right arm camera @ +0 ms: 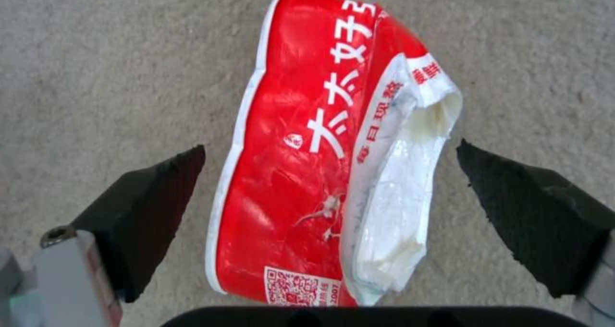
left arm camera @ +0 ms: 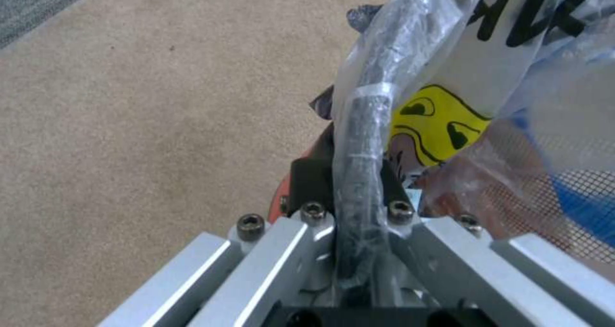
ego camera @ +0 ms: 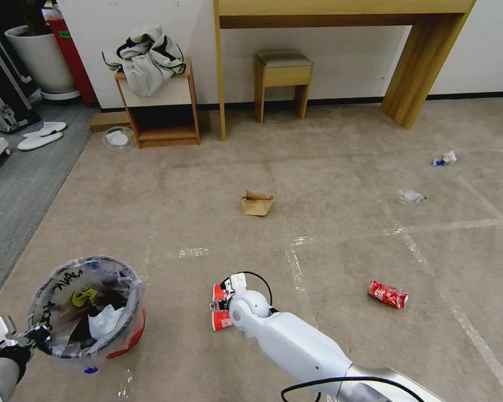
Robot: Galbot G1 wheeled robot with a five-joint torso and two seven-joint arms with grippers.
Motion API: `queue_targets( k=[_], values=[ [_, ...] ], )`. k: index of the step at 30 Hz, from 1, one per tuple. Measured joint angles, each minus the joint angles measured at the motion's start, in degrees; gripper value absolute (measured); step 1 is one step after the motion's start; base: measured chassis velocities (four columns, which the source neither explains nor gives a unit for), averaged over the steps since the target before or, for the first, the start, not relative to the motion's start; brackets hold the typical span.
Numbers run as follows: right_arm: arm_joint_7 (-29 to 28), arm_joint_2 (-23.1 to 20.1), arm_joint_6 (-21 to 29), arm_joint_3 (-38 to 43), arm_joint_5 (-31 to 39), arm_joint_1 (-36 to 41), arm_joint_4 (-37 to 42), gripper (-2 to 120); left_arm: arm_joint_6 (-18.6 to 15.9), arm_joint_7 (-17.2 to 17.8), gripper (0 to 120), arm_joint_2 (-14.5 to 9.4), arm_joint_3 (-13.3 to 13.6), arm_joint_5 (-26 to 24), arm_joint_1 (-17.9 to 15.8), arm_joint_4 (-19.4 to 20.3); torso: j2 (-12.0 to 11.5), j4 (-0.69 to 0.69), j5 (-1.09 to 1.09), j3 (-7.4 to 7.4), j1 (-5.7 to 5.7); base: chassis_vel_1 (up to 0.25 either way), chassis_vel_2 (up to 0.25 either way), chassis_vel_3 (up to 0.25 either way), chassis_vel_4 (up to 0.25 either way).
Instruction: Pick up the trash bin and place the garbage on the floor into it.
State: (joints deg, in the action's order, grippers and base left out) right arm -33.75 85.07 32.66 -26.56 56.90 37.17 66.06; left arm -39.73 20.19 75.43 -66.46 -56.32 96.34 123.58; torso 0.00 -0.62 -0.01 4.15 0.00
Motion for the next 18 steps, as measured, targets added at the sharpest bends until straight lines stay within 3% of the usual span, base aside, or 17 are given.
queue_targets(
  k=[11,18],
  values=[
    [1.0,1.0,-0.7,-0.2,-1.1,-0.2,-2.1,97,0.2,-0.1,0,0.2,0.1,0.2,0.0,-0.3,0.0,0.0,0.0,0.0,0.0,0.0,0.0,0.0,0.0],
    [1.7,1.4,-1.3,-0.2,-2.0,-0.3,-3.7,82,0.2,-0.1,0,0.3,0.2,0.3,0.1,-0.4,0.0,0.0,0.0,0.0,0.0,0.0,0.0,0.0,0.0]
  ],
)
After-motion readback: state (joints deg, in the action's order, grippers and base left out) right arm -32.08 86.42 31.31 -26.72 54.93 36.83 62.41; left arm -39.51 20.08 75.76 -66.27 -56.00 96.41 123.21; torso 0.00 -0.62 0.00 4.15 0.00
